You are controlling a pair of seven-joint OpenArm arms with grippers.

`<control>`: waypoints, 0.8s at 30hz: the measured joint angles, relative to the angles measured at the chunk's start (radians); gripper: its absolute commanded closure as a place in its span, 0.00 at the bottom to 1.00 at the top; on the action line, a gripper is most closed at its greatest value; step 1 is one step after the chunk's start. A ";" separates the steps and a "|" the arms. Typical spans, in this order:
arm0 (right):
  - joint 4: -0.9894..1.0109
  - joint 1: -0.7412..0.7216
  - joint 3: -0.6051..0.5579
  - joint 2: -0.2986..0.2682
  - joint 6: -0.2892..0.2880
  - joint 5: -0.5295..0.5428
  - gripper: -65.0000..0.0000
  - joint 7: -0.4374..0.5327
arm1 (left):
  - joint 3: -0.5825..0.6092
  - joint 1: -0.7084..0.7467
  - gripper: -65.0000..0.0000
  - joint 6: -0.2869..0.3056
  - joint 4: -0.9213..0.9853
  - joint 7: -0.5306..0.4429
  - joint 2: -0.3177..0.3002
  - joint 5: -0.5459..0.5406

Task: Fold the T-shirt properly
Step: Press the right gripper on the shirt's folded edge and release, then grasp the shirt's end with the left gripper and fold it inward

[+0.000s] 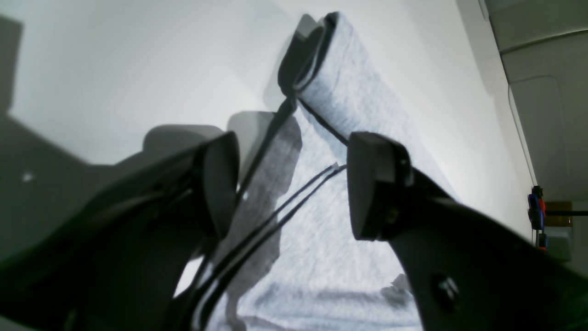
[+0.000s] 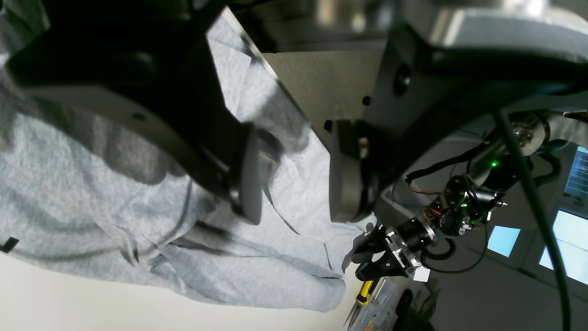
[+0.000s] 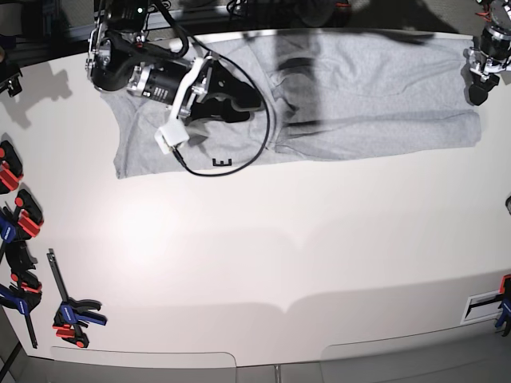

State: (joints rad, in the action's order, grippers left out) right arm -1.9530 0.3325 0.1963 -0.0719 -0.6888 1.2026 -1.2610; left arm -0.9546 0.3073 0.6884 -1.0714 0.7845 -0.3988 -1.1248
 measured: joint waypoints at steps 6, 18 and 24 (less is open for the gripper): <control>0.000 0.000 0.000 0.000 0.000 0.002 0.64 0.000 | 0.102 -0.029 0.47 0.002 0.000 -0.029 -0.008 0.029; 0.000 0.000 0.000 0.000 0.000 0.002 0.64 0.009 | 0.203 -0.032 0.51 0.005 -0.004 -0.014 0.003 -0.044; 0.000 0.000 0.000 0.000 0.000 0.002 0.64 0.011 | 0.203 -0.034 0.51 0.005 -0.004 -0.002 0.003 -0.053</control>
State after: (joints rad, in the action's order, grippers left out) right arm -1.9530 0.3325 0.1963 -0.0719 -0.6888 1.2049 -1.2495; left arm -0.7513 0.2737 0.6930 -1.0756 0.7826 -0.3958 -1.1778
